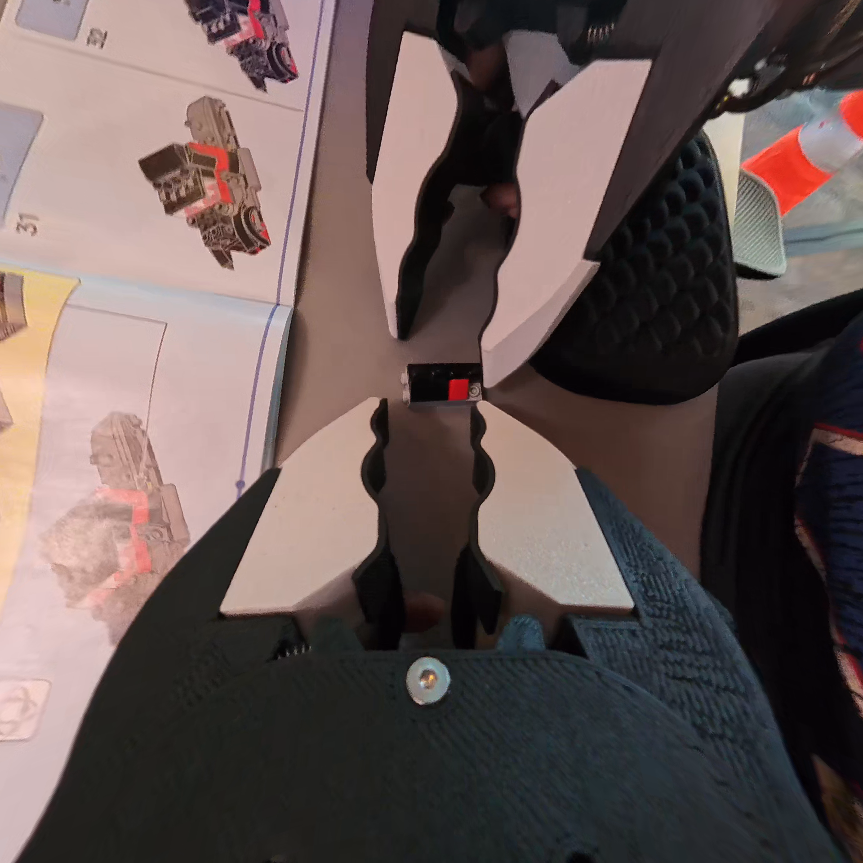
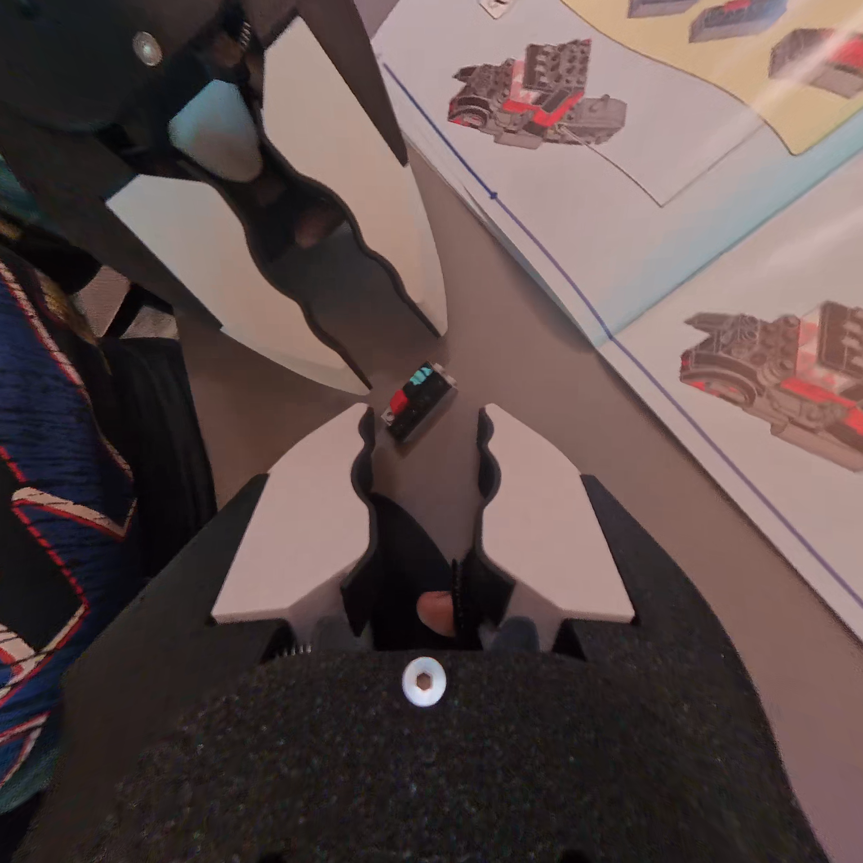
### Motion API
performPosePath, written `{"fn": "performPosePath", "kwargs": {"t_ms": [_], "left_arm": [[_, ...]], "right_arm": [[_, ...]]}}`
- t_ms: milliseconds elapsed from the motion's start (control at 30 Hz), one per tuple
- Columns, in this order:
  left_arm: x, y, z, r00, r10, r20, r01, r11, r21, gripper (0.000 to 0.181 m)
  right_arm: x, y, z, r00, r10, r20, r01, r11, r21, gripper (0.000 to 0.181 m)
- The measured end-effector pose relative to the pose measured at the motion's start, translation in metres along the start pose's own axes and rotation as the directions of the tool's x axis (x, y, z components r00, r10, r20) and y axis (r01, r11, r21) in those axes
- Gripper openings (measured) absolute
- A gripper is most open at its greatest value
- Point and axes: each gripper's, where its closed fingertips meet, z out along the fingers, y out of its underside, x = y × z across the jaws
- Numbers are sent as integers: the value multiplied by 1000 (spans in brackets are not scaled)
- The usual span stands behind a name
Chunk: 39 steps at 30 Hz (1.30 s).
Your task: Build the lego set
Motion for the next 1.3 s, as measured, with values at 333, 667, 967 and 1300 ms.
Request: {"fn": "performPosePath", "kwargs": {"t_ms": [333, 667, 967, 1300], "left_arm": [[8, -2, -6, 926, 330, -184, -336, 942, -1, 53], [20, 9, -2, 870, 358, -338, -393, 919, -39, 57], [23, 12, -3, 895, 336, -294, -369, 927, -62, 49], [12, -1, 8, 884, 427, -193, -435, 900, -1, 34]], "right_arm": [[-14, 13, 0, 969, 33, -246, -35, 999, -6, 43], [-7, 16, 6, 918, -145, -370, 136, 989, -49, 31], [-12, 13, -3, 939, -205, -275, 216, 976, 10, 29], [-7, 8, -8, 966, -245, -82, 250, 966, 67, 20]]}}
